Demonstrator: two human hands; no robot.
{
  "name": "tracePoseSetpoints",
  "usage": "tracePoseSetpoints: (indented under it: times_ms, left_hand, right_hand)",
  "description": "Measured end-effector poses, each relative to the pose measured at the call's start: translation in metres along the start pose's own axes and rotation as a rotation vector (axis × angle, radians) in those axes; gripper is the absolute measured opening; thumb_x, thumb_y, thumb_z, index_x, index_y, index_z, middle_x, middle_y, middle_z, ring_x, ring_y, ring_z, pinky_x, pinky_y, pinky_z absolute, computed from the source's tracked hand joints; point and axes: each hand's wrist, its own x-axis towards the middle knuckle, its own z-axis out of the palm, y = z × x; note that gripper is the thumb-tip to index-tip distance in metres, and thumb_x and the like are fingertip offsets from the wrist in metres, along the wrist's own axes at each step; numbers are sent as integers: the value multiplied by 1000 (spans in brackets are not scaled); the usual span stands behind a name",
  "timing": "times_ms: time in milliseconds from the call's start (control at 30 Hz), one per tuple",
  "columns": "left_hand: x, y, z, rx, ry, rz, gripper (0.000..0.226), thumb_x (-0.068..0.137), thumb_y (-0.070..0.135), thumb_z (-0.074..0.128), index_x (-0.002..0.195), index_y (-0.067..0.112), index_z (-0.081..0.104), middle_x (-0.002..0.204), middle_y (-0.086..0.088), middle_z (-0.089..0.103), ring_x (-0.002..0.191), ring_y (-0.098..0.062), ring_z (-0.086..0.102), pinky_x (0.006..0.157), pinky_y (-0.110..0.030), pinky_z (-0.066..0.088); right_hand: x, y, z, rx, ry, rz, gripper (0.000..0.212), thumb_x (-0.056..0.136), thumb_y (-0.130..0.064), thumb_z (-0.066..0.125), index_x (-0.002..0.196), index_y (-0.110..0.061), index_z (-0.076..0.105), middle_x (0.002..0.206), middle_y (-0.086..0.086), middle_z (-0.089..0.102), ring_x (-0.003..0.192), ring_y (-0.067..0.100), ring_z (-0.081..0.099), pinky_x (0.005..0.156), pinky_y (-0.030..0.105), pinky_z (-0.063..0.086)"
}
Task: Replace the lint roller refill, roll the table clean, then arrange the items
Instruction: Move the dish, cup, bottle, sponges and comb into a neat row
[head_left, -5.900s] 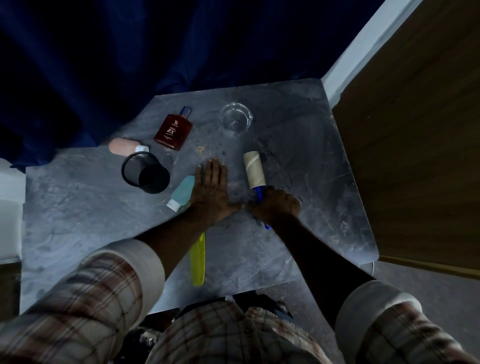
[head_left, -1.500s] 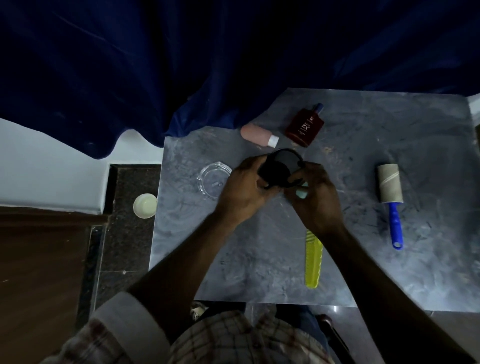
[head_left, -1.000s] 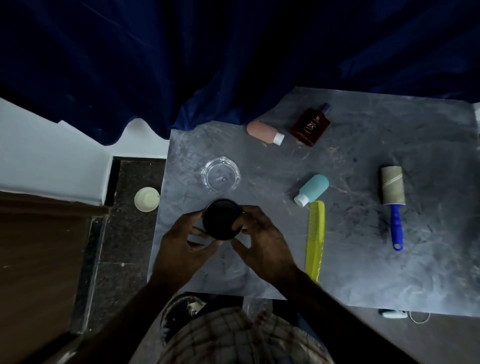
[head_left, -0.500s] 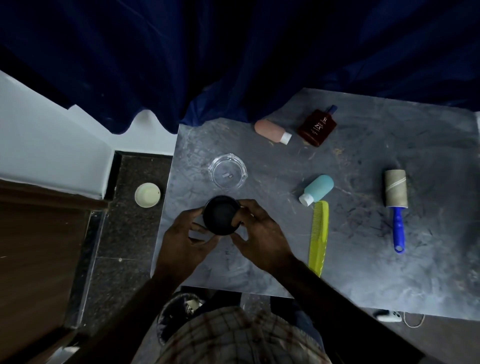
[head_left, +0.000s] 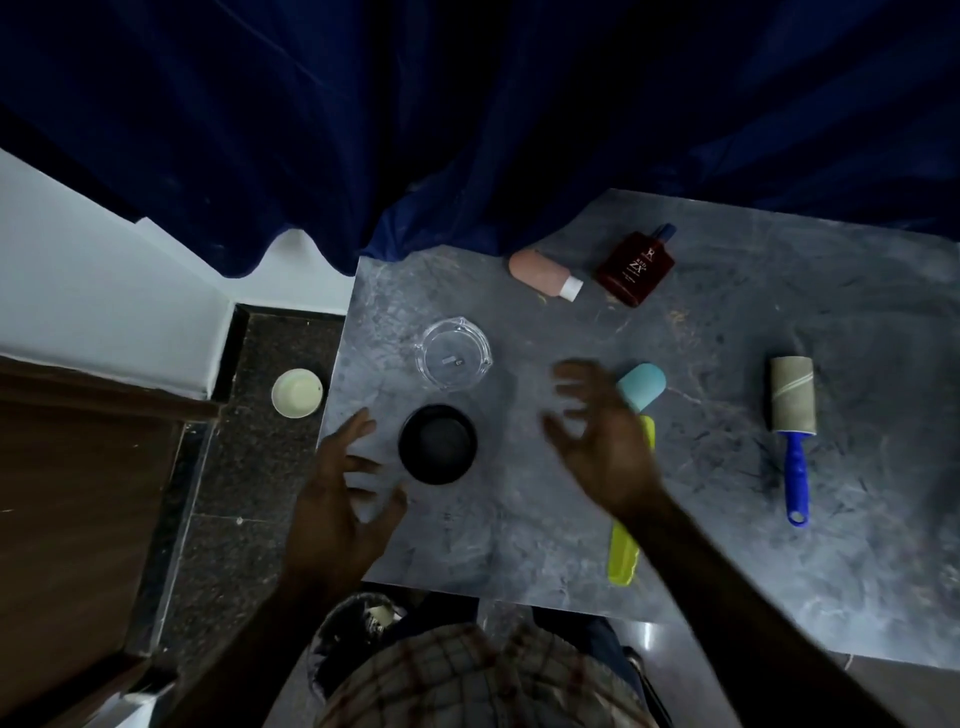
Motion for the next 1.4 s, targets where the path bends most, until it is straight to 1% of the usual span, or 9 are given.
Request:
tracePoseSetpoints:
  times_ms: [167, 367, 500, 600, 733, 867, 1000, 1133, 1400]
  left_hand:
    - [27, 53, 16, -38, 36, 56, 53, 91, 32, 67, 142, 22, 58, 124, 7, 66, 101, -13, 70, 87, -24, 59]
    - [92, 137, 126, -64, -144, 220, 45, 89, 27, 67, 133, 32, 63, 124, 15, 66, 103, -4, 70, 78, -12, 56]
    - [153, 154, 220, -607, -244, -412, 39, 80, -3, 75, 116, 4, 62, 102, -14, 74, 89, -16, 70, 79, -31, 59]
    - [186, 158, 262, -602, -151, -646, 7, 102, 4, 60, 104, 9, 64, 122, -26, 67, 123, -38, 65, 108, -53, 54]
    - [210, 163, 284, -845, -20, -798, 25, 109, 11, 47, 89, 16, 62, 110, -19, 61, 107, -29, 56, 89, -37, 47]
    - [214, 169, 288, -985, 92, -869, 39, 112, 21, 43, 138, 0, 63, 119, -17, 72, 90, -21, 71, 75, -24, 55]
    - [200, 175, 287, -1049, 40, -918, 30, 110, 28, 46, 118, 13, 71, 75, 3, 75, 64, -6, 70, 73, -23, 58]
    - [173, 180, 289, -1136, 104, -932, 38, 107, 19, 47, 136, 3, 66, 121, -17, 74, 89, -16, 69, 82, -26, 57]
    - [95, 139, 252, -1120, 397, -746, 47, 105, 0, 54, 151, 6, 46, 141, -30, 65, 126, -43, 68, 109, -51, 54]
  right_hand:
    - [96, 39, -75, -91, 308, 299, 48, 87, -33, 76, 124, -7, 58, 123, 11, 69, 109, 33, 70, 93, 45, 56]
    - [187, 61, -98, -208, 154, 537, 101, 86, -53, 74, 158, -7, 22, 159, 20, 35, 143, 39, 42, 113, 47, 42]
    - [213, 75, -100, -287, 125, 546, 103, 79, -64, 75, 154, -9, 29, 157, 19, 38, 141, 39, 43, 112, 50, 43]
    - [229, 88, -103, -183, 53, 519, 96, 78, -56, 81, 149, -8, 39, 150, 18, 48, 137, 37, 50, 112, 51, 46]
    - [235, 102, -106, 37, 35, 555, 88, 70, -43, 92, 141, -9, 52, 139, 9, 62, 116, 21, 67, 95, 28, 58]
    - [230, 106, -116, 156, -36, 478, 46, 76, -27, 91, 113, -8, 71, 88, -1, 71, 57, -5, 65, 44, 9, 48]
    - [210, 103, -131, 117, 14, 235, 22, 78, -12, 88, 91, -9, 71, 83, -5, 76, 63, -7, 67, 59, 8, 50]
    - [176, 88, -134, -64, -26, 48, 58, 76, -28, 89, 126, -11, 63, 120, 7, 74, 106, 21, 71, 93, 35, 57]
    - [103, 53, -69, -131, -228, -226, 59, 88, -33, 76, 142, -18, 55, 126, 12, 68, 118, 28, 65, 103, 46, 52]
